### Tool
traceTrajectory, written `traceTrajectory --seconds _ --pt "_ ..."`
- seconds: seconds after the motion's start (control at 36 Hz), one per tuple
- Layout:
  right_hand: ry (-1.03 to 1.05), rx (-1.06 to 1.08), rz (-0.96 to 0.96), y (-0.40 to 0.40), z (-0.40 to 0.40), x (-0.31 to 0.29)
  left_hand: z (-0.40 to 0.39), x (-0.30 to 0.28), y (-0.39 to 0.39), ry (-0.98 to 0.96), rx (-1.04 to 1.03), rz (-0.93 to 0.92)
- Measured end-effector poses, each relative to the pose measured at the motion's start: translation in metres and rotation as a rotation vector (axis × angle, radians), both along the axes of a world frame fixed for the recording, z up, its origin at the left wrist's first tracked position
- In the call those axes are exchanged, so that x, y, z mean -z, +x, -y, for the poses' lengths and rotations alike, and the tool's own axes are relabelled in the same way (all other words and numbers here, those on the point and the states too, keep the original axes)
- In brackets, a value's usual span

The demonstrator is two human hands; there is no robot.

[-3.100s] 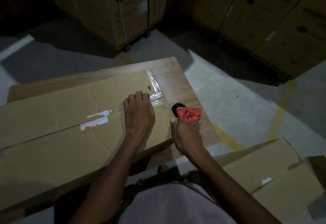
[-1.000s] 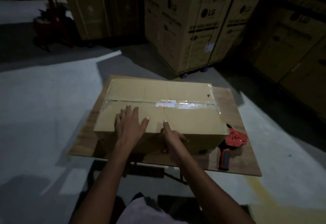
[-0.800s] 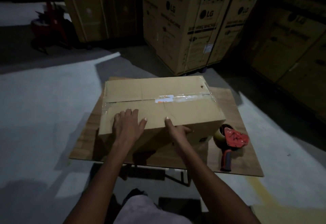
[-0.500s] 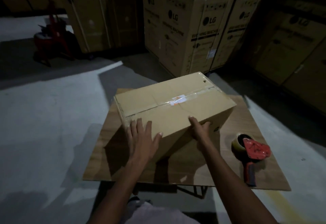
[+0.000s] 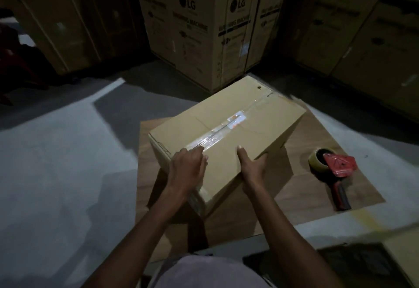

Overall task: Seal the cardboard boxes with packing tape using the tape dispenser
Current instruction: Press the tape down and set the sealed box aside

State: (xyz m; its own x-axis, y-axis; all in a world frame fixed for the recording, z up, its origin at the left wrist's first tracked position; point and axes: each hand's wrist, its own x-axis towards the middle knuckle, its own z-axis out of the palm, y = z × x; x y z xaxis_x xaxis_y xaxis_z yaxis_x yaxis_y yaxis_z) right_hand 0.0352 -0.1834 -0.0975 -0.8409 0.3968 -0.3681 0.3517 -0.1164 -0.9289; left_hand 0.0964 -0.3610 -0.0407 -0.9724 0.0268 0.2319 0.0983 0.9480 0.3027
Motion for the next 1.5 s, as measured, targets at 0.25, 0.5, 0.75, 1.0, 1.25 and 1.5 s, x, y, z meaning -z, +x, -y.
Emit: traceTrajectory --seconds 0.25,0.5,0.75,1.0,1.25,1.5 --pt "-0.054 -0.002 -0.043 0.007 -0.023 -0.009 -0.034 -0.009 0.015 0.027 -0.003 -0.035" --pt "0.121 -0.118 -0.144 0.036 -0.064 -0.030 -0.013 -0.001 -0.043 0.372 0.064 -0.217" --pt "0.197 -0.020 0.041 0.080 -0.047 -0.042 0.000 0.004 -0.053 0.213 -0.192 0.321" --pt "0.508 -0.050 0.398 0.129 -0.089 -0.046 -0.029 0.002 0.033 0.297 -0.343 0.394" --pt "0.772 -0.095 0.376 0.216 -0.122 -0.067 -0.067 0.006 0.109 0.471 -0.382 0.373" --pt "0.841 0.146 0.281 0.337 -0.168 -0.081 -0.126 -0.016 0.190 0.533 -0.228 0.263"
